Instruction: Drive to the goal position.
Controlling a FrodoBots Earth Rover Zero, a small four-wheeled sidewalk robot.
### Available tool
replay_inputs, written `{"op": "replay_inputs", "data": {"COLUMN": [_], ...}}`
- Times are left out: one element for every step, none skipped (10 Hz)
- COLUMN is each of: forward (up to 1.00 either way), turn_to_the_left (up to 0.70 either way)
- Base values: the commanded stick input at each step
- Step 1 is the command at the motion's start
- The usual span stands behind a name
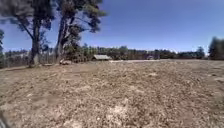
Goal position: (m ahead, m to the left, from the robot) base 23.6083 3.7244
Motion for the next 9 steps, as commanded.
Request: {"op": "replay_inputs", "data": {"forward": [0.70, 0.70, 0.70, 0.70, 0.70, 0.70, 0.70, 0.70, 0.70], "turn_to_the_left": [0.00, 0.00, 0.00, 0.00, 0.00, 0.00, 0.00, 0.00, 0.00]}}
